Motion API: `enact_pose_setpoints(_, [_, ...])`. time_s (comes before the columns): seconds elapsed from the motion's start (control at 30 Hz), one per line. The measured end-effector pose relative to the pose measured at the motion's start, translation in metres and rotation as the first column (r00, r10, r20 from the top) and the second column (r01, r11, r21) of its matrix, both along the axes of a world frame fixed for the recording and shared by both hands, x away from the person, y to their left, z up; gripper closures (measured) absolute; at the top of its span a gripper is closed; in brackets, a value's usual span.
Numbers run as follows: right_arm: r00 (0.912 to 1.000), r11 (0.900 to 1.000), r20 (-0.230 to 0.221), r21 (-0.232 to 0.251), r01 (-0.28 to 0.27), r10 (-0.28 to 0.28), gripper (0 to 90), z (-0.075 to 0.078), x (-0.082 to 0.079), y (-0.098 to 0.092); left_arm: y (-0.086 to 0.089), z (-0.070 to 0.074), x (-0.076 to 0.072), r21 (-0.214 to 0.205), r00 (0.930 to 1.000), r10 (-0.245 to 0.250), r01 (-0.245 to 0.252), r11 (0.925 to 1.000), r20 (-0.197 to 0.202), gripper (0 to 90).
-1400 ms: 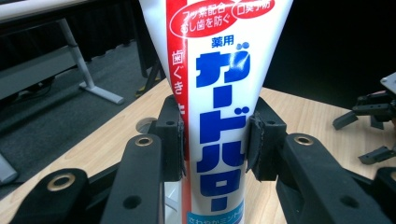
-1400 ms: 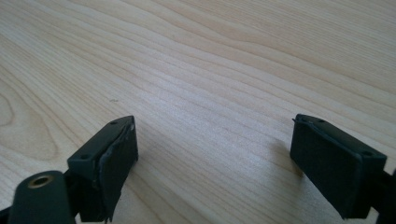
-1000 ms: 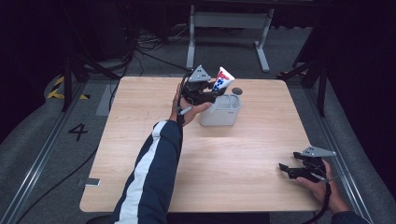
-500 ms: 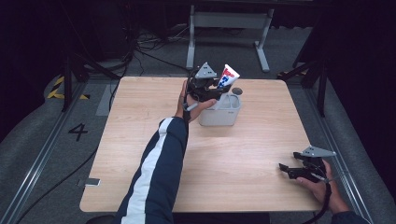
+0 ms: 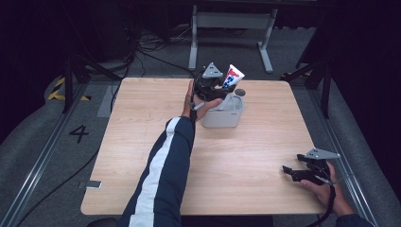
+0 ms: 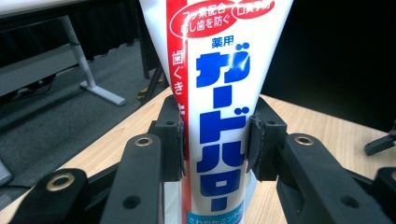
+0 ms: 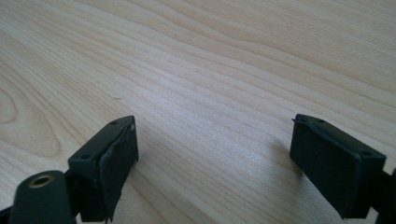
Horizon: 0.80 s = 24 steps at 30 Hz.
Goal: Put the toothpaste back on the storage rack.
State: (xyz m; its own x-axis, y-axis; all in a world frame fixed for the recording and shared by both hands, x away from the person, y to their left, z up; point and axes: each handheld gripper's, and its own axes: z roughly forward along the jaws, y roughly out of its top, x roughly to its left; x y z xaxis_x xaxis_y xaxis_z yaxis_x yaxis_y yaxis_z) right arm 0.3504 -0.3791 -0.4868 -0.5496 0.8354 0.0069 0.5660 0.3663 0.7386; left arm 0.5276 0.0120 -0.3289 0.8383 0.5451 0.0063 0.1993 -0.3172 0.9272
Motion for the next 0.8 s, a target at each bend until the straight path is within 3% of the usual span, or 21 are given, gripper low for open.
enact_pose_setpoints(0.2, [1.0,1.0,0.0,0.0,-0.001,0.001,15.5,0.0,0.0,0.0,0.003,-0.006,0.006,-0.026,0.9998,0.02,-0.02,0.9995,-0.006,63.5])
enact_pose_setpoints(0.4, [1.0,1.0,0.001,0.0,-0.002,0.002,15.5,0.0,0.0,0.0,0.003,-0.013,0.011,-0.007,0.9991,0.043,-0.043,0.999,0.0,63.3])
enact_pose_setpoints(0.53, [1.0,1.0,0.001,-0.001,-0.002,0.002,15.5,0.0,0.0,0.0,0.003,-0.016,0.012,-0.019,0.9988,0.044,-0.044,0.9989,-0.022,63.2])
enact_pose_setpoints(0.8, [1.0,1.0,0.0,0.0,-0.001,0.001,15.5,0.0,0.0,0.0,0.0,-0.024,0.014,0.0,0.9985,0.04,-0.04,0.9992,-0.038,63.0])
